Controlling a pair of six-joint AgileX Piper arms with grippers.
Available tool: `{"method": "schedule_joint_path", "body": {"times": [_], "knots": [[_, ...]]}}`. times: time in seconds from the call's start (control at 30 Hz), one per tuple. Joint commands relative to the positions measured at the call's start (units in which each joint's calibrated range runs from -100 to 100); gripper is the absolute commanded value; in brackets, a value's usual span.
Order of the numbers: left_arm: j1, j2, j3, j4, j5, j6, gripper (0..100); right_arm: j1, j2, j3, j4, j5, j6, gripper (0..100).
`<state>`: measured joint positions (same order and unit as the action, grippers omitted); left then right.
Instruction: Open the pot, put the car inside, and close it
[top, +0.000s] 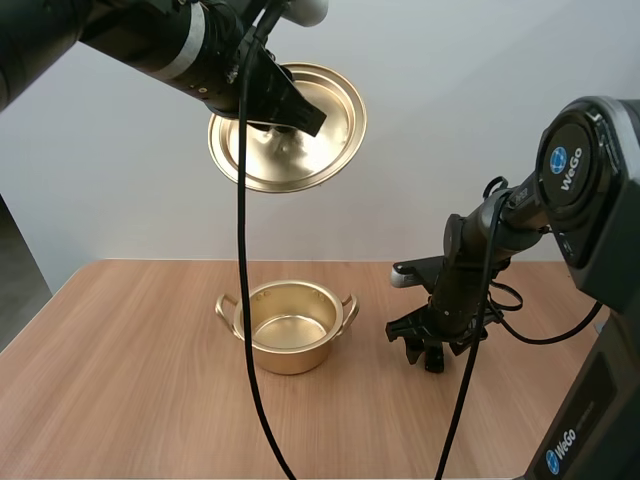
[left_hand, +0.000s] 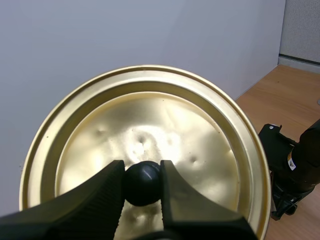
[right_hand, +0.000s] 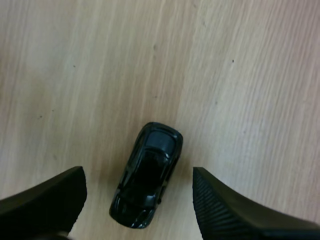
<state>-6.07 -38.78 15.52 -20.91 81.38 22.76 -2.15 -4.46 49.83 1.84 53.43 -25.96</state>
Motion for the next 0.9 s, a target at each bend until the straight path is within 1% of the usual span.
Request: {"method": "schedule_joint_path", "body": {"times": [0.0,0.03,0.07,0.1,0.13,0.33,0.43,0.67,0.73,0.87], "knots": [[0.02,0.01,0.05,-0.02,0.07,0.02,0,-0.03,0.37,0.00,0.07,0.08,0.01,100],[0.02,0.01,0.05,-0.02,0.07,0.02,0,-0.03,0.48,0.00,0.07,0.08,0.01,100],[0.02,0.01,0.05,-0.02,0.07,0.02,0,-0.03,0.61,0.00,0.07,0.08,0.01,97],[0.02,0.01,0.05,-0.02,0.07,0.02,0,-0.03,0.62,0.00,0.07,0.08,0.01,92],[0.02,0.01,0.05,-0.02,0.07,0.02,0,-0.03,0.62,0.00,0.07,0.08,0.01,84],[0.02,0.01,0.05,-0.02,0.07,0.02,0,-0.03,0.62,0.00,0.07,0.22,0.01,34],[0.02,0.01,0.05,-0.02,0.07,0.02,0,-0.03,0.62,0.00,0.07,0.22,0.01,0],[0.02,0.01,0.05,0.00,-0.17,0.02,0,-0.03,0.62,-0.16,0.07,0.05,0.01,0],[0.02,0.01,-0.64,0.00,-0.18,0.02,0,-0.03,0.18,-1.40,0.07,2.18,-0.10,0],[0.02,-0.08,-4.64,0.12,0.02,-2.01,0,-0.03,-3.35,-6.70,0.07,8.29,-0.70,0]]}}
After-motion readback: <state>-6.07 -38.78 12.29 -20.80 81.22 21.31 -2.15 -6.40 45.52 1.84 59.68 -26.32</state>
